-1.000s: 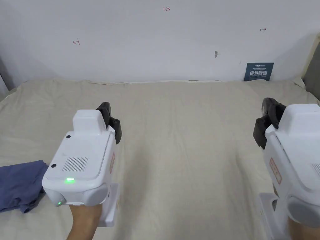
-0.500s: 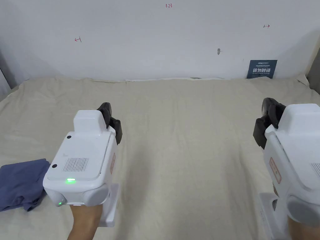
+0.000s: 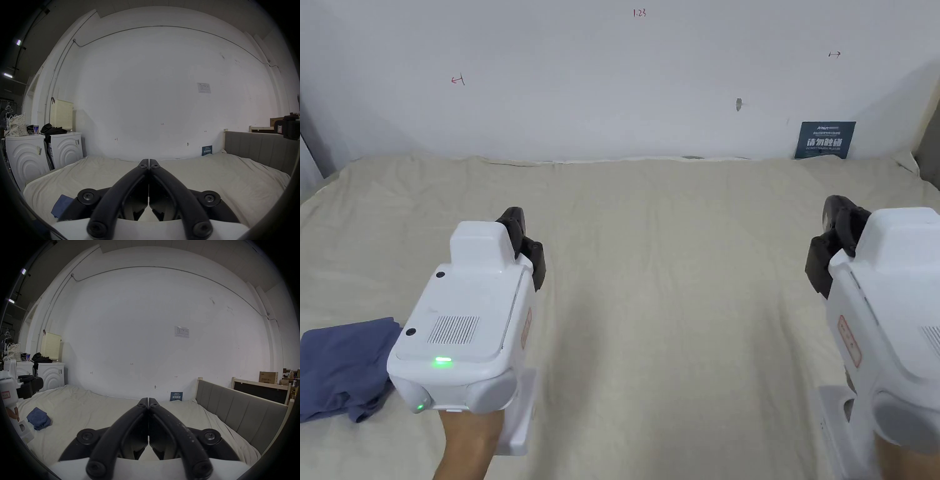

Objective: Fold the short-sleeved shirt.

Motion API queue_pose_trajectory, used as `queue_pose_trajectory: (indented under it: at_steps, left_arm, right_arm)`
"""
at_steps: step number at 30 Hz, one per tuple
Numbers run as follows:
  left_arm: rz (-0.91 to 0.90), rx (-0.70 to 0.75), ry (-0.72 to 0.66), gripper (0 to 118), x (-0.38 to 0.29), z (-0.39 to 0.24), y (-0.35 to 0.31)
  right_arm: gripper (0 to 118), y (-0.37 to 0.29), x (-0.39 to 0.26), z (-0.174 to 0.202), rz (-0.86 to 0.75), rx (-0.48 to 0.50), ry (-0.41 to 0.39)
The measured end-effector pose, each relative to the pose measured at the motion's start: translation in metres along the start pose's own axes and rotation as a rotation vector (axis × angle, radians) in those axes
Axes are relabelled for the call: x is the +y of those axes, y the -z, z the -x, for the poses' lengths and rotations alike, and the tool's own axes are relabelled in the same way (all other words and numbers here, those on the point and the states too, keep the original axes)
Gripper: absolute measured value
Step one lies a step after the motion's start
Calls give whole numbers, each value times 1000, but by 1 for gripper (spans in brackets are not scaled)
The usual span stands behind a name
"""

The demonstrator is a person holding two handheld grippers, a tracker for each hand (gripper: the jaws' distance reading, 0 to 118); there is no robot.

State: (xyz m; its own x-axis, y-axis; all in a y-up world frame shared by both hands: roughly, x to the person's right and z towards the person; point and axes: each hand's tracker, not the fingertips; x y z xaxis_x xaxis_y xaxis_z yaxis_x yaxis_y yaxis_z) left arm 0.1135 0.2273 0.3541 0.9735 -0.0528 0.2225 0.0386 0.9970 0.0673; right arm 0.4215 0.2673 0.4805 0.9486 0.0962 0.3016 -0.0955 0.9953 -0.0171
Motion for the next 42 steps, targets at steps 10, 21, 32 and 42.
queue_pose_trajectory:
  at_steps: [10,21,32,42]
  left_arm:
    - [2,0,1,0,0,2,-2]
    - [5,1,12,0,0,2,-2]
    - [-5,12,-27,60,1,3,-2]
    - [-28,4,-21,118,4,5,-2]
  right_arm:
    - [2,-1,1,0,-3,0,-3]
    - [2,-1,1,1,-3,-1,-6]
    - [78,3,-1,2,15,0,6]
    - [118,5,-3,3,9,-32,13]
